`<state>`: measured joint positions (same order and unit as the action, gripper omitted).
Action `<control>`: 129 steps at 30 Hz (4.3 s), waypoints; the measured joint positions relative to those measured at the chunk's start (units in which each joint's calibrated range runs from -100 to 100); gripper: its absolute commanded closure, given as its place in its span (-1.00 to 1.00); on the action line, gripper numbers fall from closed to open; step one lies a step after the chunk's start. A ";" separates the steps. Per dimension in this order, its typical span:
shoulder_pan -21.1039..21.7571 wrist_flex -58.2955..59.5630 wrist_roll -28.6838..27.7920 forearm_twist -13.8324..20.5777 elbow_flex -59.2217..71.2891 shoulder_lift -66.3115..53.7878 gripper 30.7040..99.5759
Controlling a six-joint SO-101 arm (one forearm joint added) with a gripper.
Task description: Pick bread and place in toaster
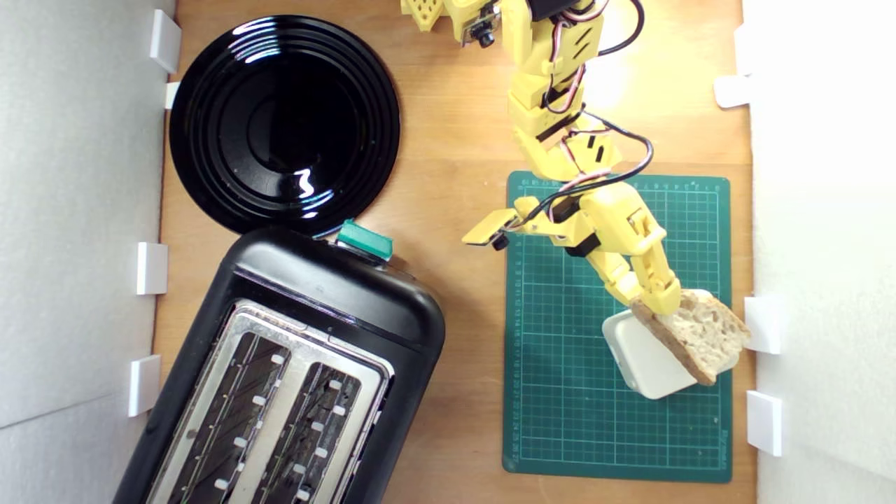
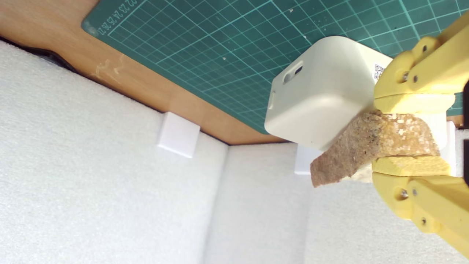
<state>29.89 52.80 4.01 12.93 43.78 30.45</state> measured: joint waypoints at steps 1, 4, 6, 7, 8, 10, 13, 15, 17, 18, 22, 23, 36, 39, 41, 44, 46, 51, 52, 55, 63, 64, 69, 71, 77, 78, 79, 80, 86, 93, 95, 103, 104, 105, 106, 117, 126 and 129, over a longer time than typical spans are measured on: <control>0.00 -0.93 0.00 -0.18 -0.09 -0.17 0.16; 0.09 -5.34 0.00 -0.09 -0.18 -2.94 0.16; 0.18 -9.92 0.00 -0.09 -0.18 -6.22 0.16; 0.18 -11.78 0.00 -0.09 -0.18 -7.90 0.16; 0.18 -13.22 0.00 -0.09 -0.09 -9.41 0.16; 0.09 -17.03 0.00 -0.09 0.00 -12.77 0.16; 0.00 -22.12 0.00 0.00 0.00 -18.23 0.16; 0.09 -24.83 0.00 0.00 0.00 -22.09 0.16; 0.09 -29.07 0.00 0.00 0.18 -27.38 0.16; 0.09 -30.08 0.00 -0.09 0.18 -29.15 0.16; 0.00 -35.93 0.05 1.42 0.18 -37.63 0.16; -0.09 -37.29 0.00 2.58 0.18 -39.82 0.16; -1.83 -64.07 1.91 3.64 -18.49 -54.60 0.16; -1.74 -69.83 1.91 3.91 -27.18 -54.60 0.16; -1.83 -73.56 2.12 4.26 -32.92 -54.77 0.16; -1.83 -78.73 2.95 4.26 -40.68 -54.93 0.16; -1.83 -82.03 4.19 4.26 -45.31 -54.93 0.16; -1.83 -90.93 7.14 4.26 -58.07 -52.83 0.16; -1.83 -92.88 8.07 4.26 -60.75 -52.08 0.16; -1.83 -98.64 10.92 4.26 -68.33 -49.73 0.16; -7.78 -106.86 19.72 4.53 -79.06 -47.71 0.16; -8.51 -106.95 20.60 4.62 -79.06 -47.71 0.16; -12.72 -107.03 28.25 4.44 -79.24 -47.71 0.16; -14.83 -107.12 31.10 4.44 -79.24 -47.71 0.16; -19.13 -109.66 38.29 4.53 -79.24 -47.71 0.16; -19.77 -110.51 39.02 4.53 -79.24 -47.71 0.16; -20.32 -111.27 39.84 4.53 -79.24 -47.71 0.16; -21.05 -112.03 40.52 4.62 -79.24 -47.71 0.16; -21.97 -113.64 42.28 9.60 -79.24 -47.71 0.16; -22.33 -113.73 42.38 17.24 -79.24 -47.38 0.16; -22.33 -113.73 42.38 19.55 -79.24 -47.04 0.16; -22.52 -113.73 43.83 26.12 -79.70 -45.02 0.16; -22.61 -113.73 43.83 26.74 -79.70 -44.44 0.16; -22.88 -113.73 43.83 26.92 -79.70 -44.10 0.16; -23.43 -113.73 43.83 26.92 -79.70 -43.93 0.16; -27.37 -113.73 43.83 25.86 -79.70 -43.43 0.16; -35.61 -113.73 45.17 17.24 -79.70 -39.65 0.16; -37.07 -113.73 45.17 16.53 -79.70 -39.65 0.16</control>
<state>-7.19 -60.93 49.18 29.45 -35.92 -9.20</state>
